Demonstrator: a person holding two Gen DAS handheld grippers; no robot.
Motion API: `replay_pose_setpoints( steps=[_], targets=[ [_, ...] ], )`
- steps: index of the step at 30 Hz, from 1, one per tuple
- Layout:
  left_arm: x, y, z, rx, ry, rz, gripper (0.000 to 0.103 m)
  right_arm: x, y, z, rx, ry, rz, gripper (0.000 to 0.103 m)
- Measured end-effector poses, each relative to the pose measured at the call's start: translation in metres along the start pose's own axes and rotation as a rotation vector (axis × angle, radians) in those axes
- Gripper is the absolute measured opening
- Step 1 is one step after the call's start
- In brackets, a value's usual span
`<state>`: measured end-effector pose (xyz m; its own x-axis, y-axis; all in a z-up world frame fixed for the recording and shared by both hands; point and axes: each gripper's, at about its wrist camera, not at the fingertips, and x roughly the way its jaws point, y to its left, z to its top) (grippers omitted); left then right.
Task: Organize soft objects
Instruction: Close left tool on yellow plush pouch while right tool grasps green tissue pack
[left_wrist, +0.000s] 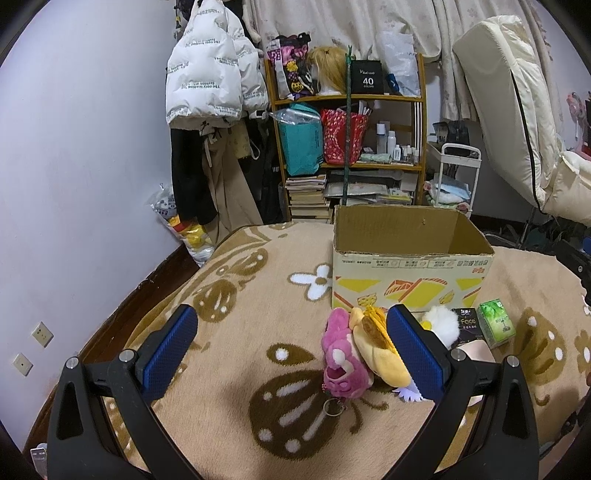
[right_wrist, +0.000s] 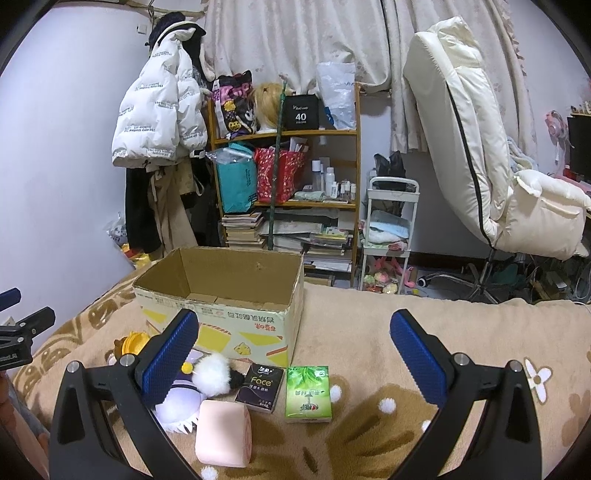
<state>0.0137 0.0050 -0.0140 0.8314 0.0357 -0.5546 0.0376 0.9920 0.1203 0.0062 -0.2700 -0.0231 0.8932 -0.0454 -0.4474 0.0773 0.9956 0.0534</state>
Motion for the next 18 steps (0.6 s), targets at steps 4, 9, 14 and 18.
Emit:
replay_pose_setpoints(
  steps=[4, 9, 14, 18],
  targets=[
    [0.012, -0.006, 0.002, 0.007, 0.036, 0.033, 0.101, 0.005, 0.003, 0.006, -0.011, 0.003, 0.015, 0.103],
    [0.021, -0.016, 0.007, 0.014, 0.033, 0.010, 0.101, 0.015, 0.010, 0.004, -0.035, 0.029, 0.026, 0.103],
    [0.032, -0.029, 0.011, 0.033, 0.050, -0.012, 0.101, 0.033, 0.009, 0.005, -0.038, 0.085, 0.033, 0.103],
    [0.041, -0.038, 0.012, 0.046, 0.071, -0.036, 0.101, 0.048, 0.007, 0.003, -0.021, 0.134, 0.046, 0.103]
  ],
)
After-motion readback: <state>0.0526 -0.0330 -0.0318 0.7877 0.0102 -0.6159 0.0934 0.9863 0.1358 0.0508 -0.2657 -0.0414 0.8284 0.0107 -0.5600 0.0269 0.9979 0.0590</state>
